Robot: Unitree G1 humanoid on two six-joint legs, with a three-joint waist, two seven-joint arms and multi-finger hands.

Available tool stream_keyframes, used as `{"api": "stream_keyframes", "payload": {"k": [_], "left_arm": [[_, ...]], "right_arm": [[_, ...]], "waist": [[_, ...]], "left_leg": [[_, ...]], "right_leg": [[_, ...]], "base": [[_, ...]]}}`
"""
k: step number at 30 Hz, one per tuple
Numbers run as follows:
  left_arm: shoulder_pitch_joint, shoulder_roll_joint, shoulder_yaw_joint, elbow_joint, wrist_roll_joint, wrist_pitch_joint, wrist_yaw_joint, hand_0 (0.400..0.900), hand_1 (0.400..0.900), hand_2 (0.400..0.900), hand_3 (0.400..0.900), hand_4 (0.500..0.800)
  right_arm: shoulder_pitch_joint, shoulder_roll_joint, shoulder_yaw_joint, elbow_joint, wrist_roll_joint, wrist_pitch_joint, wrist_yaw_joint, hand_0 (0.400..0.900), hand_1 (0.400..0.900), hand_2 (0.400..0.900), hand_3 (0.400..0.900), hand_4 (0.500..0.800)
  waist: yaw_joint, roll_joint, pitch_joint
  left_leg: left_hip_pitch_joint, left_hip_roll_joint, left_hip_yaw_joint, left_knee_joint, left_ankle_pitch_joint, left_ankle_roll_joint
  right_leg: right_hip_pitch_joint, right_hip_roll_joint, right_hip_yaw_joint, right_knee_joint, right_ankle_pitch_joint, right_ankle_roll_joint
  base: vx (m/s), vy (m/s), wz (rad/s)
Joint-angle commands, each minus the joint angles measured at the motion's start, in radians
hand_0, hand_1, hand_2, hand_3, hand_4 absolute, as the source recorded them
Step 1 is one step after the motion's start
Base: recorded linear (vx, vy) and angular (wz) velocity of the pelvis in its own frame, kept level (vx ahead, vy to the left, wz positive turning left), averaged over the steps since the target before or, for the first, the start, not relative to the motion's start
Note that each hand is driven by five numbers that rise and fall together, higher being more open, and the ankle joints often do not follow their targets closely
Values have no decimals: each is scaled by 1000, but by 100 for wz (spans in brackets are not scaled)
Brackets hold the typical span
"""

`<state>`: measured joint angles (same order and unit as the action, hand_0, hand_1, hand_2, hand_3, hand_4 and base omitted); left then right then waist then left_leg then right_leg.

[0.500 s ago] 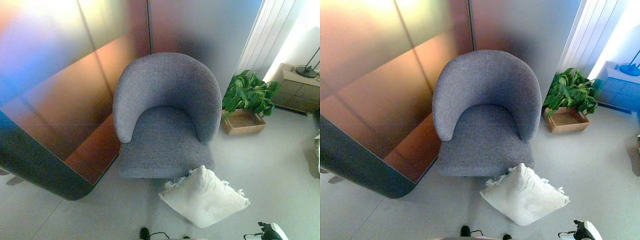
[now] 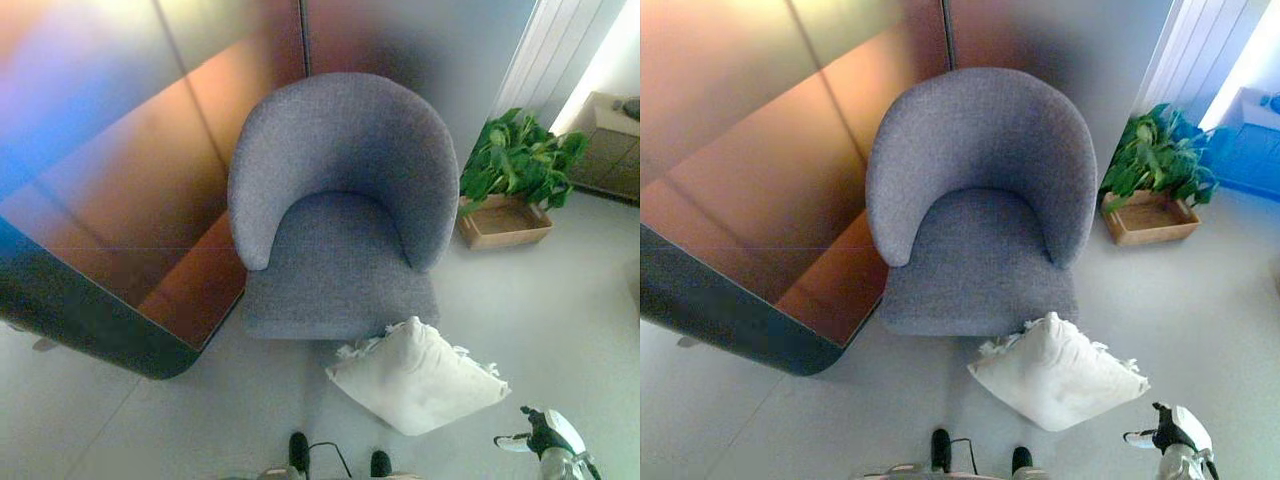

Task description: Pick up the pillow and put it on the sofa.

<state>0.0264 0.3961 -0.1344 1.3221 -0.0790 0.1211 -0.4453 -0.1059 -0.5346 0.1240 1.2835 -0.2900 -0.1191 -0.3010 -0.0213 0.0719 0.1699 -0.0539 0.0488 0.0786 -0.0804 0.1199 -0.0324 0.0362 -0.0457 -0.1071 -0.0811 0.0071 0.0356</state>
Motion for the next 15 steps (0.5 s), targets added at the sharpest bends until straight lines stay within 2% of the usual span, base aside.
{"api": "stream_keyframes", "payload": {"k": [1,8,15], "left_arm": [[-63,72,-39,9,-32,31,-3,900,900,900,900,800],[-117,101,-66,-17,-81,22,-20,900,900,900,900,800],[-156,136,-89,-29,-121,17,-38,900,900,900,900,800]], "right_arm": [[-115,-81,48,-48,-2,-19,-61,900,900,900,900,800],[-213,-136,97,-78,25,-22,-68,900,900,900,900,800],[-352,-245,155,-137,58,-14,-55,900,900,900,900,800]], "waist": [[23,-46,61],[35,-29,140],[37,-8,235]], "left_leg": [[19,-11,6,-7,-90,-10],[-68,-18,-13,-7,-66,-9],[-168,-23,-23,-7,-38,-14]], "right_leg": [[-82,-47,-16,-6,70,71],[-165,-49,-25,-5,92,65],[-271,-48,-26,7,111,61]], "base": [[-138,-41,4],[-92,-40,6],[-97,-22,0]]}}
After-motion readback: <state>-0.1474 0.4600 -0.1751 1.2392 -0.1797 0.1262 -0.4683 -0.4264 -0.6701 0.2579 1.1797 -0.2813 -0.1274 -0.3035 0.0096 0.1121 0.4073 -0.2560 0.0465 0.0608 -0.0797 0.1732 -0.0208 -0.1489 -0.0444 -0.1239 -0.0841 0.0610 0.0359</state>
